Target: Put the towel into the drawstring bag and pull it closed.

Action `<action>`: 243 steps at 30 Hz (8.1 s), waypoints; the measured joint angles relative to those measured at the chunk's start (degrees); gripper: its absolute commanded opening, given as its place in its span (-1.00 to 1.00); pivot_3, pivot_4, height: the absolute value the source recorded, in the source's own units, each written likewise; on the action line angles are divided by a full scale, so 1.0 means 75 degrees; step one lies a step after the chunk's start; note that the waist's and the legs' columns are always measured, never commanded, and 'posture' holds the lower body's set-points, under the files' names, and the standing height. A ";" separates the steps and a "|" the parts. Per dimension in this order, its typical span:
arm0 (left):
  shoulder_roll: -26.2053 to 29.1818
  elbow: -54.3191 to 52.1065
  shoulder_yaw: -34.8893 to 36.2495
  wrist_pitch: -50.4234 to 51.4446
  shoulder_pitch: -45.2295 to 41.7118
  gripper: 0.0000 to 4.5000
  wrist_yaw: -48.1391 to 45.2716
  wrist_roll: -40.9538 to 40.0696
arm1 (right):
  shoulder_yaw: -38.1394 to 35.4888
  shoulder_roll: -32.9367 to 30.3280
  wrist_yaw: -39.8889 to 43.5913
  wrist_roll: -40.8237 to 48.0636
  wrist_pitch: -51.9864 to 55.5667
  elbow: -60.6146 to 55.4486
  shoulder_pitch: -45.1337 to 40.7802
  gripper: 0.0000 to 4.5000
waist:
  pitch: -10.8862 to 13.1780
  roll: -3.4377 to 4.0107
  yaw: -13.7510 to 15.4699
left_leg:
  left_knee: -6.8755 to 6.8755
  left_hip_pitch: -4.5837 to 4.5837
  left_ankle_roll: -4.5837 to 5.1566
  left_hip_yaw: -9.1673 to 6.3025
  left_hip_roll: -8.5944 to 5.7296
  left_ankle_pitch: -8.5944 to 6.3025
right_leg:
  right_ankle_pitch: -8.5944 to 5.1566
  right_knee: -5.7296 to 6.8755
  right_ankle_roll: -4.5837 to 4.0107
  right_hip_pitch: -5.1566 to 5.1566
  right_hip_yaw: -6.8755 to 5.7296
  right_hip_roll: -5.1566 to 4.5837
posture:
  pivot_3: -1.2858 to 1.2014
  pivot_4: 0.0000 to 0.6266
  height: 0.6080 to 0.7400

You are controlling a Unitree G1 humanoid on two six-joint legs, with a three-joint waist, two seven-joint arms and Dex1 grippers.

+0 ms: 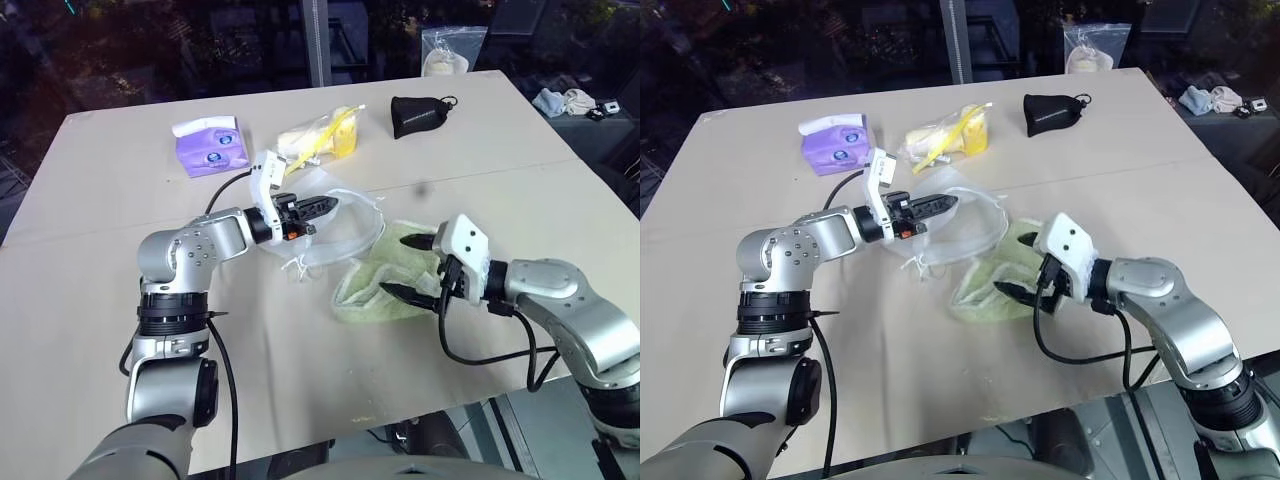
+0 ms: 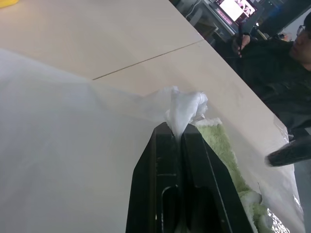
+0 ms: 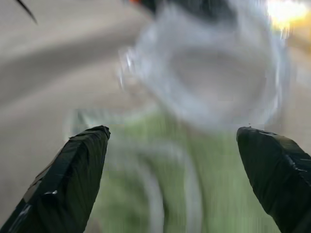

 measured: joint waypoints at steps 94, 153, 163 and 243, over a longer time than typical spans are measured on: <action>-0.0017 -0.0627 0.0022 -0.0060 0.0917 -1.00 0.0112 -0.0043 | 0.1086 0.0342 -0.0071 -0.1991 -0.3327 0.1638 0.0845 -0.68 | 0.0000 -0.0003 0.0142 | 0.0016 0.0054 0.0000 0.0005 0.0004 0.0000 | 0.0000 0.0005 -0.0001 0.0059 0.0003 0.0011 | 0.03 -0.52 1.00; -0.0161 -0.0592 -0.0133 -0.0318 0.0889 -1.00 -0.0036 0.0033 | -0.0963 -0.0902 -0.2084 0.0779 0.0507 0.0074 0.0341 0.98 | 0.0022 -0.0001 0.0129 | 0.0000 0.0111 0.0007 0.0007 0.0010 -0.0003 | -0.0005 -0.0019 0.0001 0.0124 0.0007 0.0025 | 0.03 -0.52 1.00; -0.0256 -0.0631 -0.0220 -0.0319 0.0922 -1.00 0.0033 0.0026 | -0.0232 -0.1001 -0.1447 -0.0136 0.0561 0.2975 -0.1134 0.98 | 0.0023 -0.0004 0.0146 | -0.0004 0.0108 0.0006 0.0008 0.0009 -0.0002 | -0.0004 -0.0031 0.0000 0.0125 0.0004 0.0017 | 0.03 -0.52 1.00; -0.0568 -0.1932 -0.0860 0.0324 0.1149 -1.00 -0.0340 -0.1004 | -0.2716 0.5651 -0.3306 0.2867 -0.1371 0.6634 -0.2619 -0.33 | 0.0053 0.0041 -0.0125 | -0.0115 0.0053 -0.0001 0.0002 0.0018 0.0001 | -0.0001 -0.0028 0.0000 -0.0007 0.0051 0.0018 | 0.03 -0.52 1.00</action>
